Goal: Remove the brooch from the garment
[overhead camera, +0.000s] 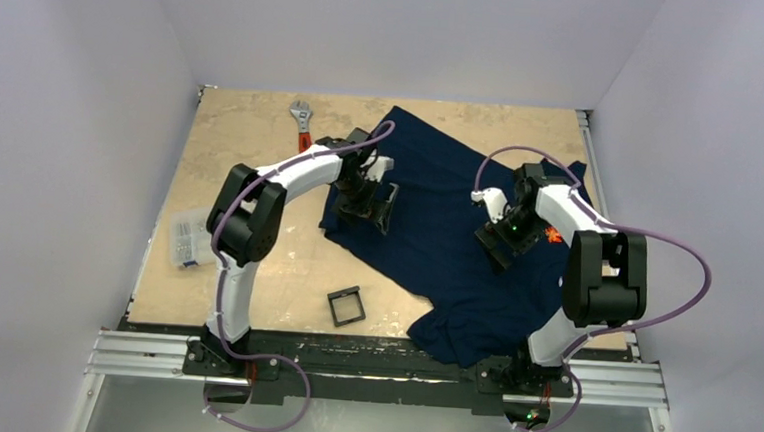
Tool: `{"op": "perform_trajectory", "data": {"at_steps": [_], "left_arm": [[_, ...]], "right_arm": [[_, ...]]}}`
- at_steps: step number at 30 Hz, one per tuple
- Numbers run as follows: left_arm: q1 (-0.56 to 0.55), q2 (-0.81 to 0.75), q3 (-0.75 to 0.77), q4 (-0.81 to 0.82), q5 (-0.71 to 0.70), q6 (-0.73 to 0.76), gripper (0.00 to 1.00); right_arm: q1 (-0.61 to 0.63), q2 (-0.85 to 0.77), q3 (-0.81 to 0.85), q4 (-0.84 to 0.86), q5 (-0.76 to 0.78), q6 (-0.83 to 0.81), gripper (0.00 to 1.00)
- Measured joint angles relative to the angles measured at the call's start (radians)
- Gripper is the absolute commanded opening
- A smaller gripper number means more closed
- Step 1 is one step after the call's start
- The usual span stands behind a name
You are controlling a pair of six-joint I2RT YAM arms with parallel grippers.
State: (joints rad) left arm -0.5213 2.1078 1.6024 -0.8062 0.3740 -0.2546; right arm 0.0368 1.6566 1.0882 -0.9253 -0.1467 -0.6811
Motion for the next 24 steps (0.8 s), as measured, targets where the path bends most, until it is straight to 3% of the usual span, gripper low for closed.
{"op": "perform_trajectory", "data": {"at_steps": [10,17,20,24], "left_arm": [[0.188,-0.051,-0.062,-0.104,-0.071,0.014,0.97],[0.219,-0.070,-0.062,-0.132,-0.083,0.037,0.97],[0.221,-0.085,-0.062,-0.131,-0.074,0.042,0.97],[0.220,-0.136,-0.072,-0.115,-0.043,0.058,0.97]], "right_arm": [[0.167,0.025,-0.063,-0.012,-0.093,0.001,0.97],[0.276,0.027,-0.045,-0.093,-0.229,-0.028,0.97],[0.260,0.023,0.010,-0.132,-0.270,-0.031,0.97],[0.129,0.002,0.107,-0.120,-0.262,-0.033,0.95]]}}
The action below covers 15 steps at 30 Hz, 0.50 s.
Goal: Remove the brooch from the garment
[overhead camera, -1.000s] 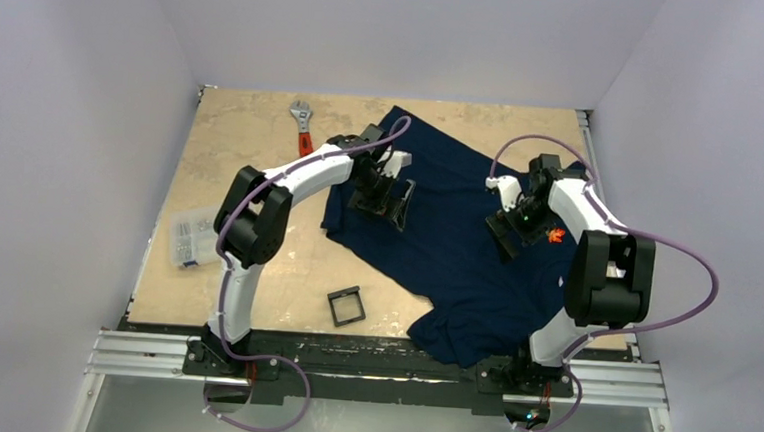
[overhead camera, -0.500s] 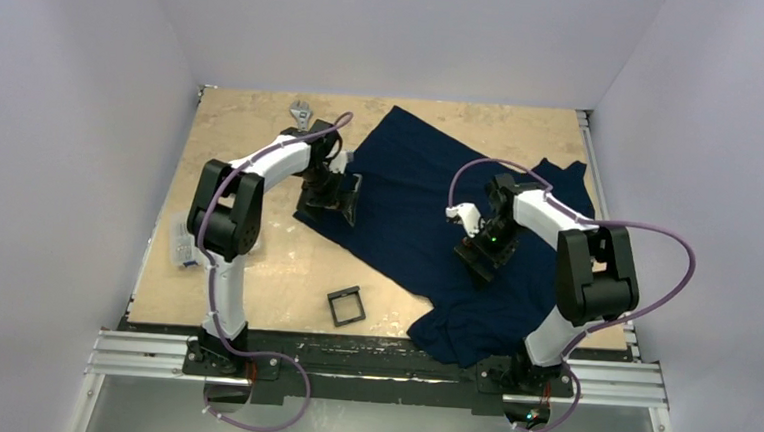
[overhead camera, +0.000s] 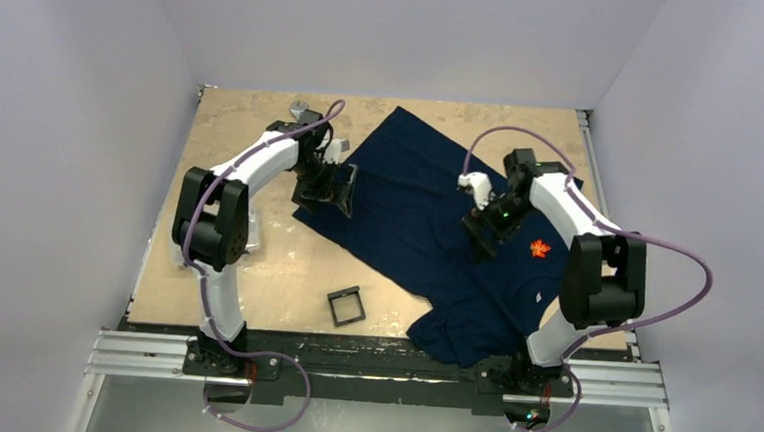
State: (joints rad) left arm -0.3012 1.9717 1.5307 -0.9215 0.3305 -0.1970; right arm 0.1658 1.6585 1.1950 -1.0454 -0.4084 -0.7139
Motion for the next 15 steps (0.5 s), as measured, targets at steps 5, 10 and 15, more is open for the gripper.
{"op": "perform_trajectory", "data": {"at_steps": [5,10,15], "left_arm": [[-0.016,-0.066,-0.007,0.030,0.021,0.027,0.97],[-0.038,-0.072,-0.008,0.042,0.035,0.034,0.96],[-0.035,-0.077,-0.024,0.048,0.040,0.037,0.96]], "right_arm": [[-0.081,0.011,0.014,0.054,0.105,0.009,0.88],[-0.060,0.095,0.013,0.121,0.178,0.055,0.65],[0.001,0.149,-0.003,0.164,0.201,0.086,0.57]]}}
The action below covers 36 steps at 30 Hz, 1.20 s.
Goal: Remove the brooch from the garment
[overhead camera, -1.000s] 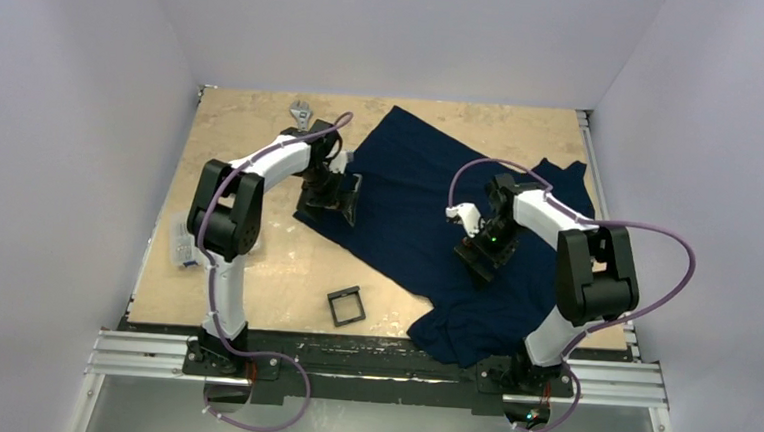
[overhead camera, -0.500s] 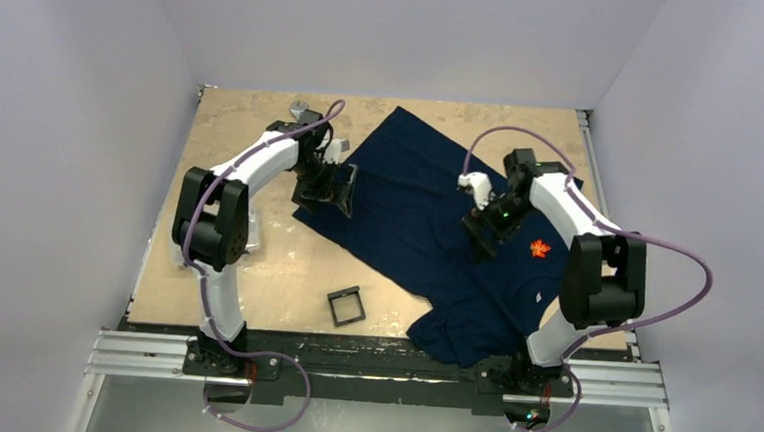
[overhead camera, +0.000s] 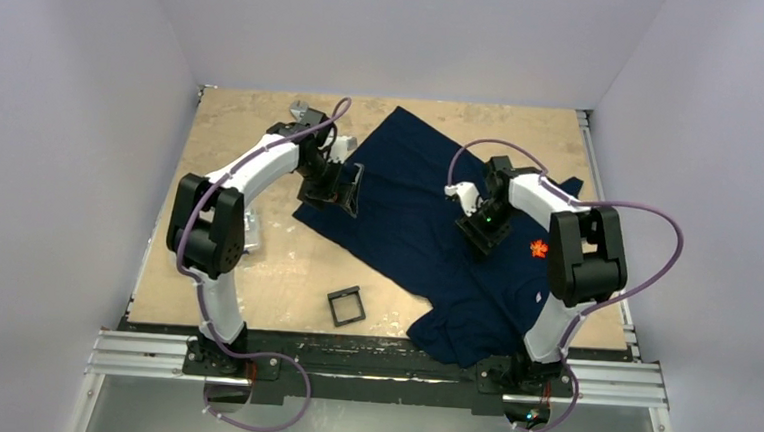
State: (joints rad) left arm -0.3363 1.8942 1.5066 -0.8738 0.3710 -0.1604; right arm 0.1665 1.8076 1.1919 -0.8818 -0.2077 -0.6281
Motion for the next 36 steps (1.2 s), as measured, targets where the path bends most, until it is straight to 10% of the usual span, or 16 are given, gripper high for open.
{"op": "perform_trajectory", "data": {"at_steps": [17,27,36], "left_arm": [[0.064,-0.141,-0.064,-0.013,0.076,0.024,0.94],[0.002,-0.150,-0.064,0.043,0.124,0.035,0.92],[-0.152,-0.150,-0.055,0.077,0.122,0.053,0.91]], "right_arm": [[0.303,0.065,0.076,0.002,-0.325,0.105,0.61],[-0.042,-0.220,0.045,-0.033,-0.334,0.132,0.60],[-0.282,-0.124,-0.012,-0.103,-0.308,0.122,0.56]]}}
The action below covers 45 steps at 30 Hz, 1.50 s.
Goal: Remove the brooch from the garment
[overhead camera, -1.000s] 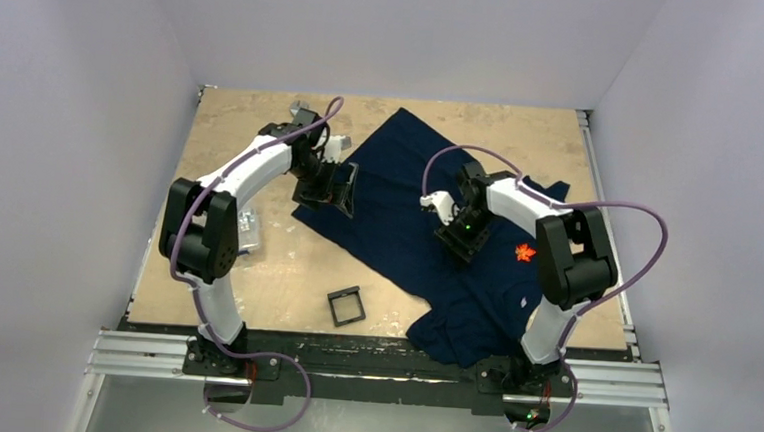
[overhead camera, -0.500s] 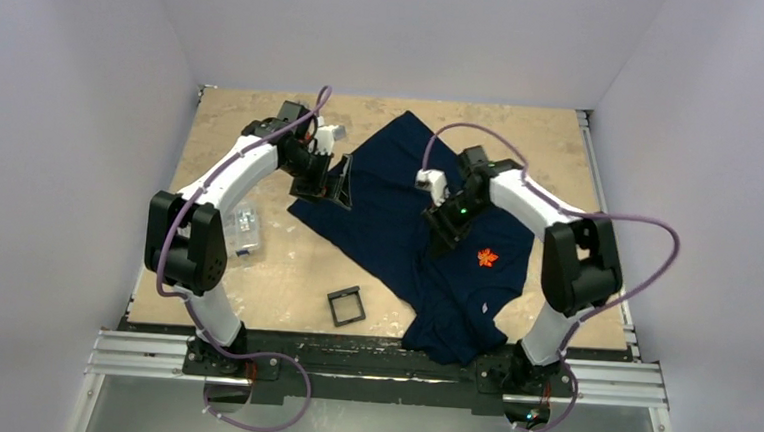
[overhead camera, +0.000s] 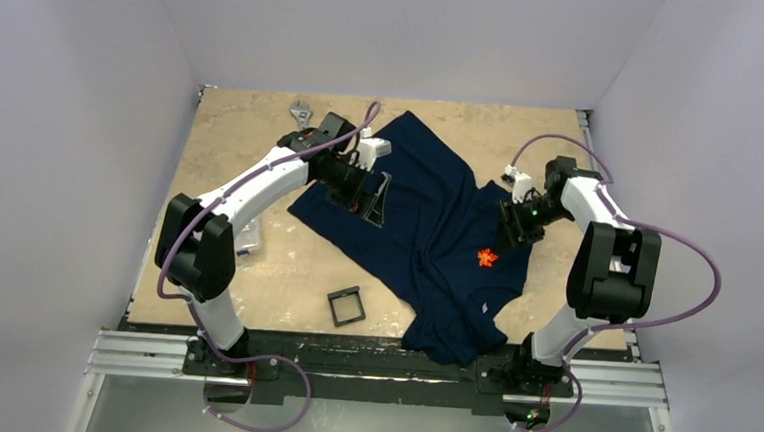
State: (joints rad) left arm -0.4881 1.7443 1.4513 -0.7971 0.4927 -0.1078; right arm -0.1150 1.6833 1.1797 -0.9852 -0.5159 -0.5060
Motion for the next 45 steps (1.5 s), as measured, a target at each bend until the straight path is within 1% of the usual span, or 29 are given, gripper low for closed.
{"op": "perform_trajectory", "data": {"at_steps": [13,20,22,25,27,30,33,35,38,41,45], "left_arm": [[-0.010,0.000,0.018,0.003,-0.038,0.007,0.90],[-0.012,-0.005,0.028,0.004,-0.056,0.021,0.90],[-0.013,-0.008,0.028,0.004,-0.059,0.023,0.90],[-0.016,-0.014,0.028,0.005,-0.064,0.025,0.90],[-0.024,-0.024,0.027,0.013,-0.072,0.031,0.90],[-0.041,-0.052,0.022,0.037,-0.085,0.050,0.90],[-0.066,-0.074,0.022,0.056,-0.098,0.068,0.90],[-0.087,-0.083,0.021,0.066,-0.107,0.080,0.91],[-0.117,-0.103,-0.011,0.110,-0.124,0.112,0.94],[-0.145,-0.145,-0.088,0.175,-0.140,0.147,0.96],[-0.204,-0.237,-0.246,0.329,-0.159,0.213,0.89]], "right_arm": [[-0.003,0.121,-0.028,0.058,-0.002,0.033,0.53],[-0.003,0.161,-0.029,0.064,-0.034,0.045,0.45],[-0.003,0.161,-0.029,0.061,-0.052,0.047,0.41],[-0.003,0.161,-0.029,0.057,-0.066,0.051,0.31],[-0.003,0.161,-0.029,0.053,-0.082,0.058,0.29],[-0.003,0.161,-0.029,0.052,-0.101,0.076,0.17],[-0.003,0.161,-0.037,0.053,-0.122,0.098,0.10],[-0.004,0.161,-0.042,0.051,-0.135,0.114,0.01],[-0.007,0.161,-0.043,0.050,-0.157,0.132,0.00],[-0.012,0.161,-0.043,0.051,-0.172,0.148,0.00],[-0.019,0.161,-0.041,0.046,-0.220,0.167,0.00]]}}
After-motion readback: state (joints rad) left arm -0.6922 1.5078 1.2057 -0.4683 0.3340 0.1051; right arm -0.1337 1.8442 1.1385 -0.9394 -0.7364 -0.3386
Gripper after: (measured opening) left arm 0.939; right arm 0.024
